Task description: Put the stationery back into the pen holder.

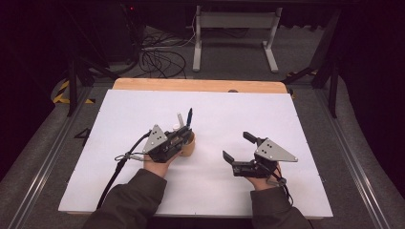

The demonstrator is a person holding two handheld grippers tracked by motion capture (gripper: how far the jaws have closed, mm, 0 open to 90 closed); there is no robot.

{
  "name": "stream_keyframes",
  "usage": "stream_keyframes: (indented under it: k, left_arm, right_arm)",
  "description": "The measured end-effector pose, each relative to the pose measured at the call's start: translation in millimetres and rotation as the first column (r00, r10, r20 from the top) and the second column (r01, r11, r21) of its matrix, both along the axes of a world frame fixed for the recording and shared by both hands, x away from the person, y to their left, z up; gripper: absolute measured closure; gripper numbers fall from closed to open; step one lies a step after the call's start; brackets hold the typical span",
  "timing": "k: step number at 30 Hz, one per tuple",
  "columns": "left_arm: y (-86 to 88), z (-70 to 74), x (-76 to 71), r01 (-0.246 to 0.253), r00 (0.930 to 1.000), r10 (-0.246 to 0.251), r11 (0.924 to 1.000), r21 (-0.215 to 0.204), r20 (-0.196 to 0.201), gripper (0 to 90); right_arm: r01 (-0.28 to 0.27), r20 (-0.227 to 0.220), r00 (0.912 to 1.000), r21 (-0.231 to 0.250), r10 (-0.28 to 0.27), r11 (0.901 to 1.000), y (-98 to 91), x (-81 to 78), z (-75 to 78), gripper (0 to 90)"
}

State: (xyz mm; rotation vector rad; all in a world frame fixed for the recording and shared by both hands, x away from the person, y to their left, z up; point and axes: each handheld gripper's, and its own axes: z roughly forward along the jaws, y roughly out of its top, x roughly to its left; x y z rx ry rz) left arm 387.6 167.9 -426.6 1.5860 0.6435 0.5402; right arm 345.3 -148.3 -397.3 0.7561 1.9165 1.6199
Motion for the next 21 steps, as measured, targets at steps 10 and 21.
stream_keyframes:
  k: [10,21]
  left_arm:
    - [-4.0,-6.6,0.1,0.003,1.0,-0.002,0.9991,0.042,-0.005,78.3]
    - [-5.1,-8.9,0.3,-0.008,0.9999,0.008,0.9982,0.059,-0.011,77.0]
  right_arm:
    - [0.003,0.001,1.0,-0.003,-0.003,1.0,-0.3,0.2,-0.2,7.0]
    - [0.021,0.004,0.9998,0.006,-0.021,0.9998,-3.8,0.2,0.8,7.1]
